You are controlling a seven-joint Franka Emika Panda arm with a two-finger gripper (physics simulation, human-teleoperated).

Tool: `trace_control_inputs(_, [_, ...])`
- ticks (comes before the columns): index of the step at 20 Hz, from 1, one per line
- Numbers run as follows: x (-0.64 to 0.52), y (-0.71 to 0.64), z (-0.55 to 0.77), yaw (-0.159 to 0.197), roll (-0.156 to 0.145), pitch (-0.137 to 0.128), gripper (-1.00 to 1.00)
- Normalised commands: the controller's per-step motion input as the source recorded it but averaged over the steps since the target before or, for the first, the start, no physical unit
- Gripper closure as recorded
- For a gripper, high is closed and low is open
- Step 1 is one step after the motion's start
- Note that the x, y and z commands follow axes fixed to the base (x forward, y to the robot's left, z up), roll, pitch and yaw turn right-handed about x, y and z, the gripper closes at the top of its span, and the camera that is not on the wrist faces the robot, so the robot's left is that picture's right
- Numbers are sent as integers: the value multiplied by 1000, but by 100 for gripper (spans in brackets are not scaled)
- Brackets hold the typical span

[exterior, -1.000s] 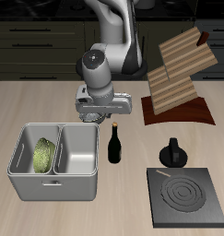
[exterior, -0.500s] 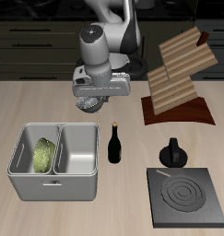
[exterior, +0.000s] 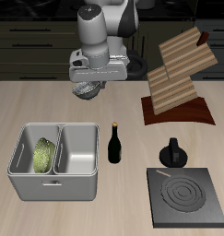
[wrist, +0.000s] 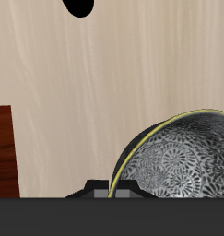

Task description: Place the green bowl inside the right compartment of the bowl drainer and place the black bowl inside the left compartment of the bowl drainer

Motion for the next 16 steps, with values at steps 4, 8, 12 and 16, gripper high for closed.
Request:
trace_control_inputs(4, [-157,-82,520,20,-14,-64,100])
trace_control_inputs(8, [-71,-25,242,4,-2,-32,100])
trace_control_inputs(12, [-61,-30,52,3,0,3,100])
trace_control_inputs(16, [-1,-93,111,8,-14,-1,100])
